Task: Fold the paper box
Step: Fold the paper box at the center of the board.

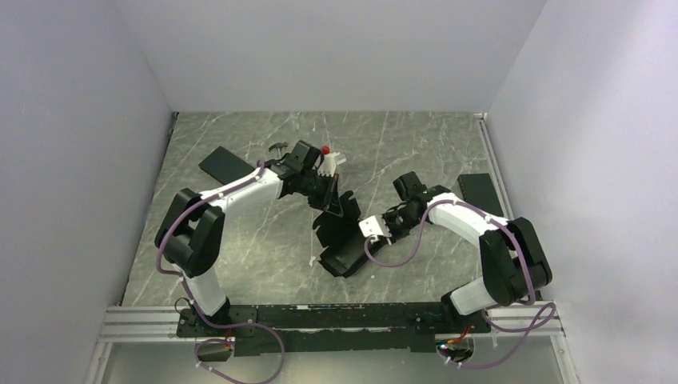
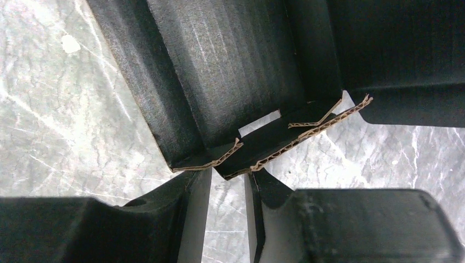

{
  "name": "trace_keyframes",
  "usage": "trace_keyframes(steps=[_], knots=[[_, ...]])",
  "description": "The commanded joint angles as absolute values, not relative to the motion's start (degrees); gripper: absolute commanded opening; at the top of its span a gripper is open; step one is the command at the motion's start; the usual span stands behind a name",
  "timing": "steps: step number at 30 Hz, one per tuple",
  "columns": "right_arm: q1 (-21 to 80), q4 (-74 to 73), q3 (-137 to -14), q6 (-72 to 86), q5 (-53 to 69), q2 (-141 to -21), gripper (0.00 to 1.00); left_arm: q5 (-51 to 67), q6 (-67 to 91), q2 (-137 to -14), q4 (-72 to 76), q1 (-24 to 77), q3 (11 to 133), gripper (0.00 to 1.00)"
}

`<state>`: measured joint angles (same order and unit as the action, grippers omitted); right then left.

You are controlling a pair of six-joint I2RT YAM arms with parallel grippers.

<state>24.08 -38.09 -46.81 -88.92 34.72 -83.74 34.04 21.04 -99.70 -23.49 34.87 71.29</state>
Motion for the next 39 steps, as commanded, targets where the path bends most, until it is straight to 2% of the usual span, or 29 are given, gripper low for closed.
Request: trace_keyframes(steps=[1, 10, 18, 23, 30, 39], knots=[[25.73, -43.57, -49.46, -94.29, 37.53, -84.88, 0.33, 33.31, 21.24, -100.82, -20.26, 34.89, 74.61, 0.0], [26.54, -47.37, -50.88, -98.23, 34.82, -87.63, 0.46, 33.05, 20.27, -101.4, -21.67, 34.81, 75.82, 0.0], [27.75, -46.67, -50.57, -97.79, 34.75, -88.31, 0.52, 33.18, 20.13, -101.87, -22.06, 34.71, 76.42, 0.0], [28.04, -38.97, -47.16, -92.79, 34.28, -86.75, 0.52, 33.74, 20.54, -101.82, -21.55, 34.55, 75.85, 0.0], [28.28, -26.82, -41.98, -86.8, 33.19, -84.07, 0.46, 34.71, 20.95, -101.96, -20.91, 34.45, 74.91, 0.0], [28.28, -23.62, -41.61, -82.27, 35.11, -82.67, 0.38, 35.7, 20.77, -102.13, -20.85, 34.41, 74.6, 0.0]])
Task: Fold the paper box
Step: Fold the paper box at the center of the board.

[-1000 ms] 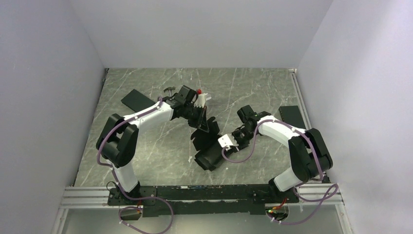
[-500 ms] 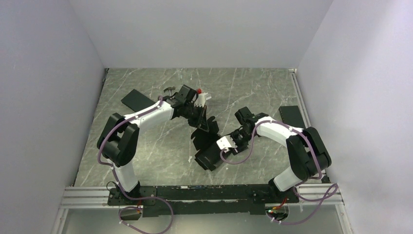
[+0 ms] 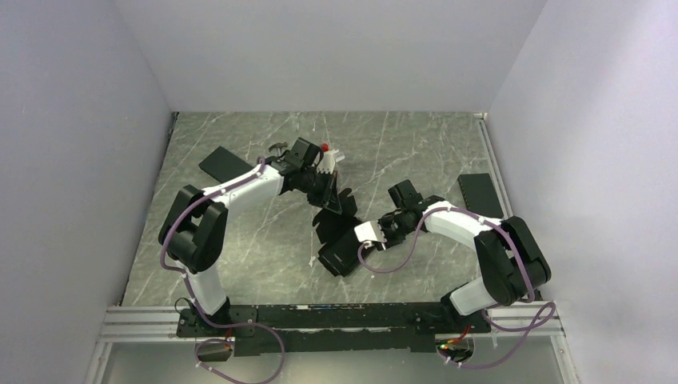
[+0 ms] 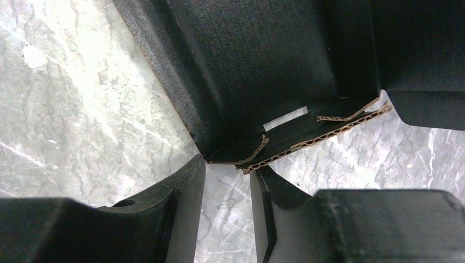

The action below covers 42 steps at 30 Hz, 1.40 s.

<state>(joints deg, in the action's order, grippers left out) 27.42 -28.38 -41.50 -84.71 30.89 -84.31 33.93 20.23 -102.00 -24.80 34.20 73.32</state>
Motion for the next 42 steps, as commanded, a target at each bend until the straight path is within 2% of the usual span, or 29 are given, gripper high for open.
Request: trace_keyframes(steps=[1, 11, 20, 34, 42], knots=[[28.29, -23.61, -41.7, -81.82, 35.4, -82.61, 0.38, 35.73, 20.75, -102.13, -20.91, 34.45, 74.57, 0.0], [27.7, -22.52, -43.84, -72.6, 38.14, -82.47, 0.36, 36.67, 21.16, -101.11, -20.17, 34.45, 73.22, 0.0], [27.25, -20.26, -43.8, -67.37, 38.31, -82.12, 0.3, 37.87, 22.31, -100.36, -18.66, 34.45, 71.34, 0.0], [27.35, -15.35, -41.27, -65.96, 38.55, -80.31, 0.23, 39.01, 24.03, -100.62, -16.9, 34.44, 69.7, 0.0], [28.73, -14.23, -39.24, -68.8, 38.66, -79.89, 0.26, 40.16, 25.62, -101.05, -15.45, 34.45, 69.51, 0.0]])
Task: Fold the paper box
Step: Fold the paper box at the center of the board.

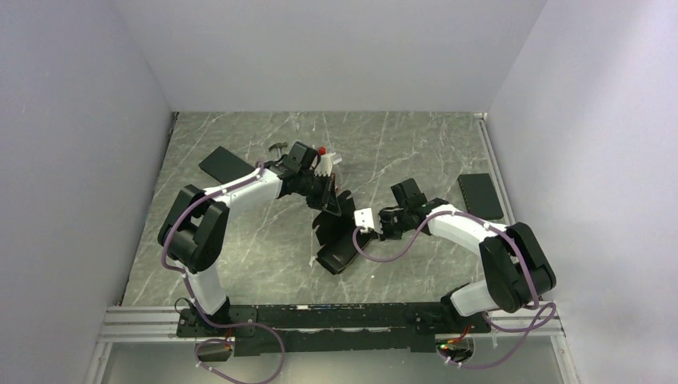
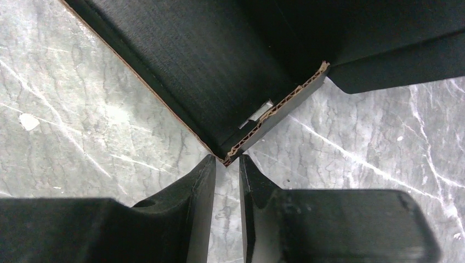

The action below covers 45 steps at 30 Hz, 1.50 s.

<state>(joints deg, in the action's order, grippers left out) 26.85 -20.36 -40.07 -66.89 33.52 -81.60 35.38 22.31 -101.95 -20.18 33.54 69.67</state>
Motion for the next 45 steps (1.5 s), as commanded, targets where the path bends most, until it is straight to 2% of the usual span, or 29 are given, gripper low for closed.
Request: trace_keyframes(steps=[1, 5, 30, 45], knots=[[28.97, -13.58, -38.94, -68.67, 38.45, -79.89, 0.27, 40.44, 25.8, -101.19, -15.39, 34.45, 69.58, 0.0], [29.66, -10.25, -37.93, -67.74, 35.79, -79.47, 0.31, 40.85, 25.93, -101.65, -15.55, 34.44, 69.69, 0.0], [38.66, 2.49, -31.91, -72.31, 21.78, -77.04, 0.31, 41.17, 26.42, -107.46, -18.84, 34.23, 72.36, 0.0], [41.59, 13.08, -25.95, -75.14, 15.59, -77.01, 0.41, 41.29, 24.28, -109.43, -21.11, 34.19, 72.48, 0.0]])
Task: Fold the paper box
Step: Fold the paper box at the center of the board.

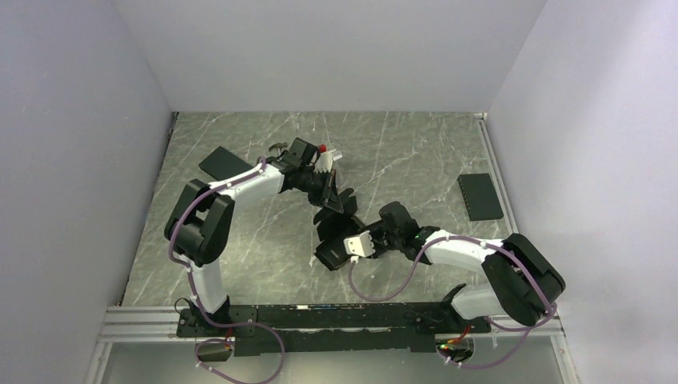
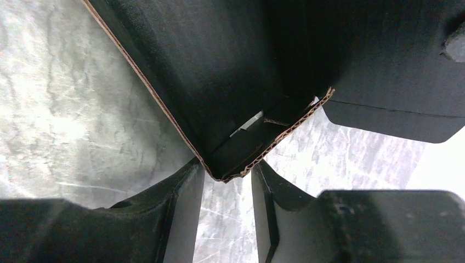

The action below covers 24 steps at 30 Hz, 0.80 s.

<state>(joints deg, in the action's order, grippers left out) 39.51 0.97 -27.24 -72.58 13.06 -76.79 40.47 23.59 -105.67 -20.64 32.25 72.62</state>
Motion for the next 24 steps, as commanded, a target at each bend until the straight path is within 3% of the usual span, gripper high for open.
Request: trace_keyframes(steps=[1, 16, 24], knots=[[41.74, 14.45, -25.45, -75.54, 14.88, -77.06, 0.41, 41.48, 24.27, -109.56, -21.12, 34.23, 72.47, 0.0], [43.1, 17.31, -24.41, -72.61, 16.0, -76.85, 0.43, 41.91, 23.25, -110.08, -23.6, 34.28, 73.34, 0.0], [40.37, 9.03, -29.07, -67.78, 23.77, -77.09, 0.34, 42.31, 23.25, -110.4, -24.3, 34.28, 74.49, 0.0]])
